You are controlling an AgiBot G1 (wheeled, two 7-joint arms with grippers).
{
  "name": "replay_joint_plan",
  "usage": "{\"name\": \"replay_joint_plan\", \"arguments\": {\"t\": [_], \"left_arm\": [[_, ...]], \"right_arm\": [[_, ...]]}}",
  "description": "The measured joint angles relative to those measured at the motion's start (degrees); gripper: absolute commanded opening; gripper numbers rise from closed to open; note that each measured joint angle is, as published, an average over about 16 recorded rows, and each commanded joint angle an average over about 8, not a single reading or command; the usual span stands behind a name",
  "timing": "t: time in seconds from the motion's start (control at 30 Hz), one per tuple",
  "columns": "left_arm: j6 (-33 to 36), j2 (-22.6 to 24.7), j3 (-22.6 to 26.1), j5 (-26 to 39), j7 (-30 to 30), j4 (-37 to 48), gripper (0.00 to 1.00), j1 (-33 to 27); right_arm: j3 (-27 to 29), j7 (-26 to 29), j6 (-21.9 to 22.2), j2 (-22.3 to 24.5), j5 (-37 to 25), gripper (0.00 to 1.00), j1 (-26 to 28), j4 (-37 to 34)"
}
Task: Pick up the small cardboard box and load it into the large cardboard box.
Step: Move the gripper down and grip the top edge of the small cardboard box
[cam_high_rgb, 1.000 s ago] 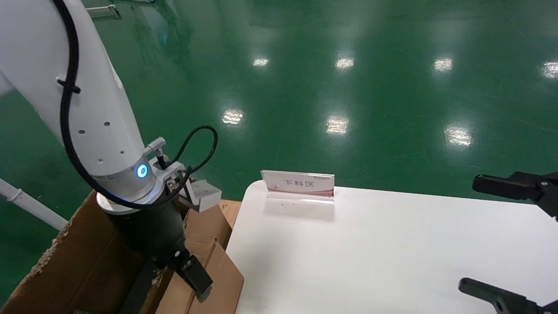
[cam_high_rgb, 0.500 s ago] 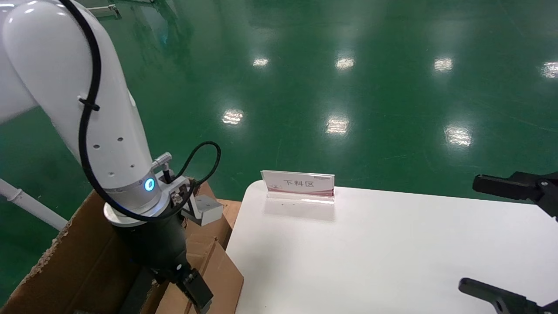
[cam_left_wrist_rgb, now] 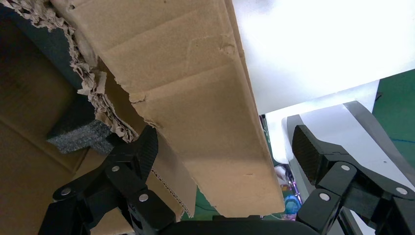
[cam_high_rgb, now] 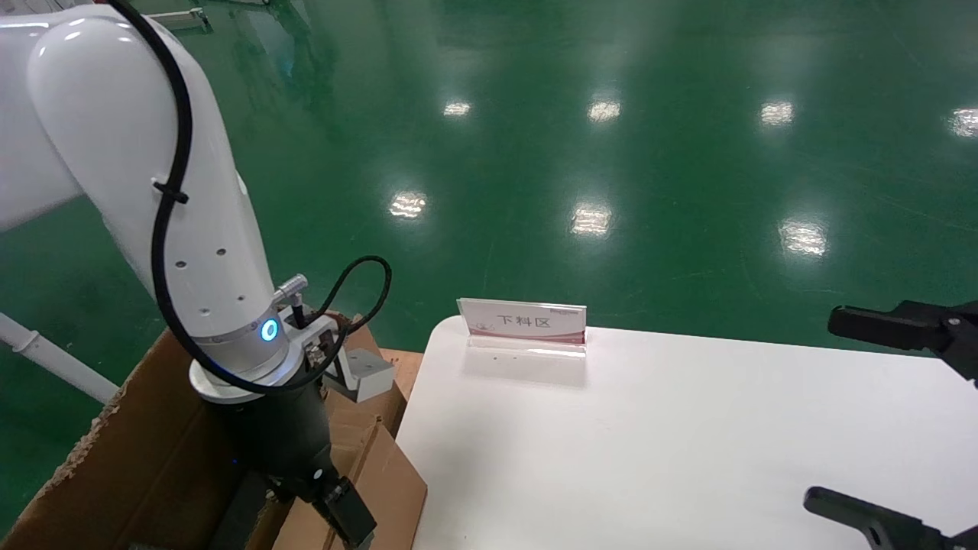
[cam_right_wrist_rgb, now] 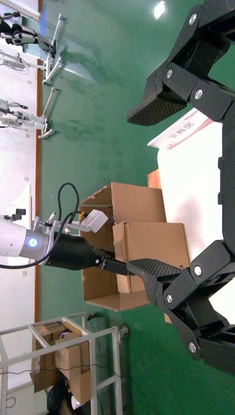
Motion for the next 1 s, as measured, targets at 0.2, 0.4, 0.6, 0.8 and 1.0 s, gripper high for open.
{"name": "replay_joint_plan", "arguments": {"t": [0.2,0.4,0.6,0.8,1.0], "left_arm": [[-0.02,0.02,-0.01,-0.01,0.03,0.02,0.0,0.06],[-0.03,0.02,-0.03,-0.02,0.04,0.02,0.0,0.08],[-0.05,0.02,-0.02,-0.03,0.05,0.04,0.0,0.1],[-0.05,0.03,-0.01,-0.03,0.05,0.05,0.0,0.1],[-0.06,0.03,0.0,-0.03,0.05,0.06,0.0,0.1]], "right_arm": [[0.0,0.0,0.01,0.0,0.0,0.0,0.0,-0.01],[0.01,0.0,0.01,0.01,0.01,0.0,-0.01,-0.01],[0.01,0.0,0.01,0.01,0.01,0.0,-0.01,-0.01],[0.01,0.0,0.01,0.01,0.01,0.55,-0.01,-0.01],[0.01,0.0,0.01,0.01,0.01,1.0,-0.01,-0.01]]}}
